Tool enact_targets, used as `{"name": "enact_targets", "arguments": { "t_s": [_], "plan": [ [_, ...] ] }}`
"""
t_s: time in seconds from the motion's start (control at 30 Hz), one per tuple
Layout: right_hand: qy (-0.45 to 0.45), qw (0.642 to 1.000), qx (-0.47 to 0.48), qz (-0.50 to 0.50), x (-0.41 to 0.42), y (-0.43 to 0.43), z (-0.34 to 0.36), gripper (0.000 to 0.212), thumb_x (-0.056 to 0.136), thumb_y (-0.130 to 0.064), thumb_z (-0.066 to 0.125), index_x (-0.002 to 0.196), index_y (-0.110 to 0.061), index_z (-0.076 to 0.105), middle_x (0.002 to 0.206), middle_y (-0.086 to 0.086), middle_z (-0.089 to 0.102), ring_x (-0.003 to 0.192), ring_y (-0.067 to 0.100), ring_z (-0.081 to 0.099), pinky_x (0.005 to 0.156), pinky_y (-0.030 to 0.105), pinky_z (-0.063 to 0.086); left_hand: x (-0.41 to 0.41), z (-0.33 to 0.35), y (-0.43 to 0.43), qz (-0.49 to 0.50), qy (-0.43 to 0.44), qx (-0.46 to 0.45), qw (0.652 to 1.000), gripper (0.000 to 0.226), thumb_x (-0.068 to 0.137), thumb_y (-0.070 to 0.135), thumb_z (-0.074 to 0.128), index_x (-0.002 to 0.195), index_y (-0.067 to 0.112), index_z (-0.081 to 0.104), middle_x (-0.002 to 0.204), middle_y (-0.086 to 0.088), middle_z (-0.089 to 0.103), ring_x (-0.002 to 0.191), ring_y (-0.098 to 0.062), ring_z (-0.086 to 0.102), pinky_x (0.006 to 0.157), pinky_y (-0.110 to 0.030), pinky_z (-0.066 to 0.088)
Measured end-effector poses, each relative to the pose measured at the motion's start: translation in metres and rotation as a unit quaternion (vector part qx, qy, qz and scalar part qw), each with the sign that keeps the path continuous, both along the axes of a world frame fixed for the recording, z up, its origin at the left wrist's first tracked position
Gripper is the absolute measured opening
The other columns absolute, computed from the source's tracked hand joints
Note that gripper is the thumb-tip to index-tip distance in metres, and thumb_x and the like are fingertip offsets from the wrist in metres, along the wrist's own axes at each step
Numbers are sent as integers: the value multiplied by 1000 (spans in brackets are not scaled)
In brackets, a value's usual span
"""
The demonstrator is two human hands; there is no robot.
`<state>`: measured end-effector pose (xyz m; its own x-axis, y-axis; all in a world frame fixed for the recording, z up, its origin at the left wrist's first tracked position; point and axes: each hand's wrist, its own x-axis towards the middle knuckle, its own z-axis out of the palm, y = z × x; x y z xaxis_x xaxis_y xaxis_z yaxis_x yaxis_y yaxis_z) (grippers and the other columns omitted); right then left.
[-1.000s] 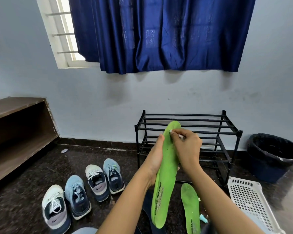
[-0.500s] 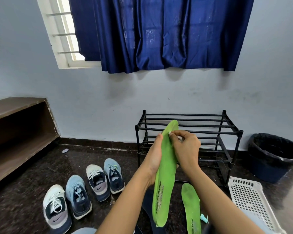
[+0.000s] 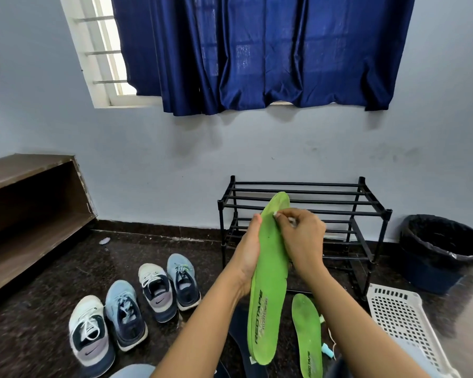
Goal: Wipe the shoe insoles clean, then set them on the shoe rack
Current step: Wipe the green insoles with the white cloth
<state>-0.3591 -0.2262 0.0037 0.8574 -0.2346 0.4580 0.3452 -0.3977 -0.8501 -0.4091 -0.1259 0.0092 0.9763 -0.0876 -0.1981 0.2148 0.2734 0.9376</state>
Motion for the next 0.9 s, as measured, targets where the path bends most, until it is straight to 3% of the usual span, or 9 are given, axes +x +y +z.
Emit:
{"name": "enact_targets", "arguments": {
  "t_s": [0.07, 0.23, 0.3, 0.47, 0.57, 0.67, 0.77, 0.9],
  "plan": [
    [2, 1000, -25, 11, -3, 0, -1, 7, 83, -17, 70, 84, -14, 76, 78, -4, 67, 69, -3, 54, 62, -2, 34, 1, -1, 0, -2, 5, -4, 1000, 67, 100, 59, 24, 102, 11, 70, 68, -9, 69, 53, -20, 64, 51, -25, 52],
    [1, 991, -119, 54, -14, 5, -9, 7, 82, -18, 70, 85, -15, 76, 82, -1, 69, 76, 12, 61, 70, 17, 43, 5, -1, 5, 4, 24, -3, 1000, 69, 98, 62, 25, 96, 11, 71, 70, -10, 69, 56, -21, 64, 54, -26, 51],
    [11, 990, -126, 55, -11, 4, -7, 8, 83, -18, 69, 85, -14, 76, 83, 0, 71, 75, 11, 60, 72, 18, 43, 4, -2, 4, 9, 20, 1, 1000, 68, 98, 62, 25, 99, 11, 71, 70, -10, 69, 56, -21, 64, 53, -26, 52],
    [27, 992, -121, -10, 4, -6, 0, 12, 86, -20, 64, 87, -13, 73, 84, 5, 72, 81, 19, 65, 75, 24, 47, 4, -5, -2, 1, -1, 18, 1000, 67, 99, 59, 27, 106, 8, 69, 73, -14, 70, 57, -24, 65, 54, -29, 54],
    [25, 993, -111, 17, -1, -7, 0, 9, 84, -16, 65, 85, -12, 74, 83, 4, 71, 77, 16, 64, 71, 20, 45, 6, -6, -2, 1, 3, 13, 1000, 67, 98, 60, 28, 103, 9, 71, 72, -13, 69, 55, -22, 65, 52, -27, 52],
    [14, 987, -143, 77, -12, -4, -2, 7, 81, -13, 68, 81, -12, 75, 79, -1, 68, 70, 10, 59, 63, 4, 37, 8, -6, 0, 4, 16, -2, 1000, 69, 96, 63, 29, 109, 8, 69, 74, -14, 70, 58, -23, 65, 54, -28, 53],
    [22, 985, -149, 81, -9, -6, 0, 6, 80, -15, 69, 79, -12, 74, 79, 1, 71, 68, 9, 57, 60, 7, 36, 8, -6, -2, 10, 22, -4, 1000, 69, 98, 60, 27, 113, 6, 66, 70, -12, 70, 55, -22, 65, 51, -27, 52],
    [25, 993, -115, 26, 3, -12, 6, 8, 81, -13, 66, 81, -10, 73, 79, 4, 72, 74, 16, 62, 69, 20, 41, 9, -9, -7, 22, 11, -2, 1000, 71, 98, 61, 29, 120, 4, 65, 84, -19, 69, 66, -29, 66, 62, -35, 57]
  ]
}}
